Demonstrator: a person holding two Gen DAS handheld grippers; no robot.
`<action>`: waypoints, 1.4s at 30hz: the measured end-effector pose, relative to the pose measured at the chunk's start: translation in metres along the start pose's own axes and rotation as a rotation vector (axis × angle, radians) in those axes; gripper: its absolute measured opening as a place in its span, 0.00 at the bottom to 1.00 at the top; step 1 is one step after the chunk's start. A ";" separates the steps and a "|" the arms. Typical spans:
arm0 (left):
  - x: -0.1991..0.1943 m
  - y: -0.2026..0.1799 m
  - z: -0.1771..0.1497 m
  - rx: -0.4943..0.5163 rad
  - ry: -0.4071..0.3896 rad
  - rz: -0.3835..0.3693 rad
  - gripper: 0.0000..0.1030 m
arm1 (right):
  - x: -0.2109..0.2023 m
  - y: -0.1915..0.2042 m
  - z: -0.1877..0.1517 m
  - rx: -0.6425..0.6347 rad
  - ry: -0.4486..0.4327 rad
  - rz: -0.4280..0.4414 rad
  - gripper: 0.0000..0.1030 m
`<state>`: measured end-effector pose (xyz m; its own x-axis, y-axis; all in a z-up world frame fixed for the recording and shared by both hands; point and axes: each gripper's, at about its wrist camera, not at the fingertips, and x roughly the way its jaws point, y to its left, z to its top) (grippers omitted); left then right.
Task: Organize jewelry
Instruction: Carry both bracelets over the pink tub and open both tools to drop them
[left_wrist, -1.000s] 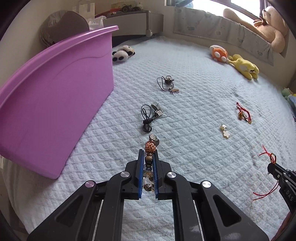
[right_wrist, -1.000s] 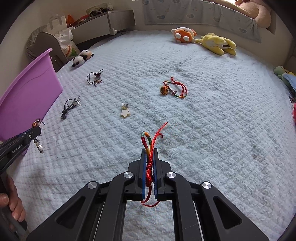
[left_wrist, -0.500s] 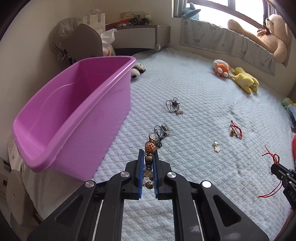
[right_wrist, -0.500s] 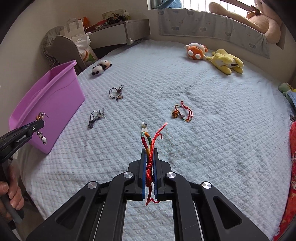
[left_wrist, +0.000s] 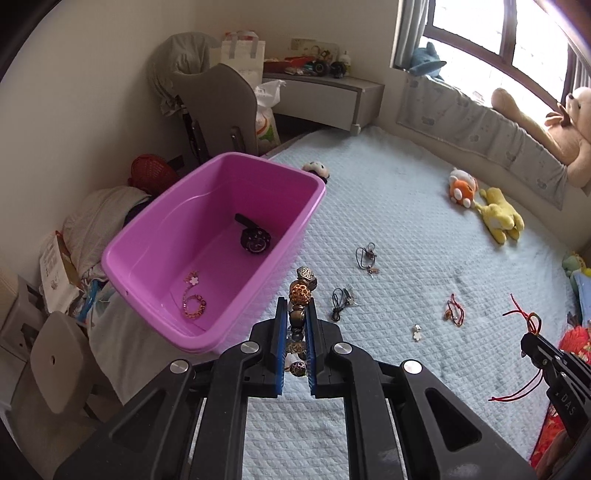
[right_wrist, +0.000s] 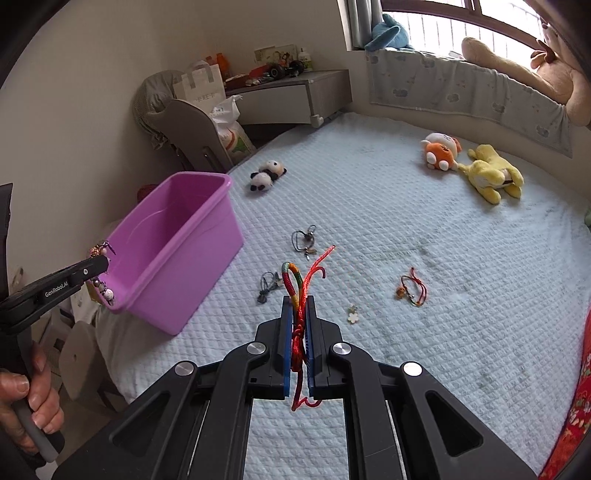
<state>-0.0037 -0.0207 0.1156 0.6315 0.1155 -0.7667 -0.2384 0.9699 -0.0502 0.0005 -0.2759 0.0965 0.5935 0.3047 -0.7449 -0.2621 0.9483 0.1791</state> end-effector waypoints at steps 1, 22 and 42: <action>-0.005 0.004 0.006 -0.002 -0.004 0.002 0.09 | -0.001 0.006 0.008 -0.005 -0.004 0.017 0.06; 0.046 0.156 0.138 0.082 0.008 -0.075 0.09 | 0.081 0.196 0.129 0.029 0.002 0.084 0.06; 0.201 0.199 0.138 0.181 0.348 -0.148 0.09 | 0.252 0.265 0.142 0.160 0.307 0.086 0.06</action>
<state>0.1782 0.2248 0.0399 0.3552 -0.0766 -0.9316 -0.0107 0.9962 -0.0860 0.1885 0.0648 0.0471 0.3118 0.3664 -0.8767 -0.1645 0.9295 0.3300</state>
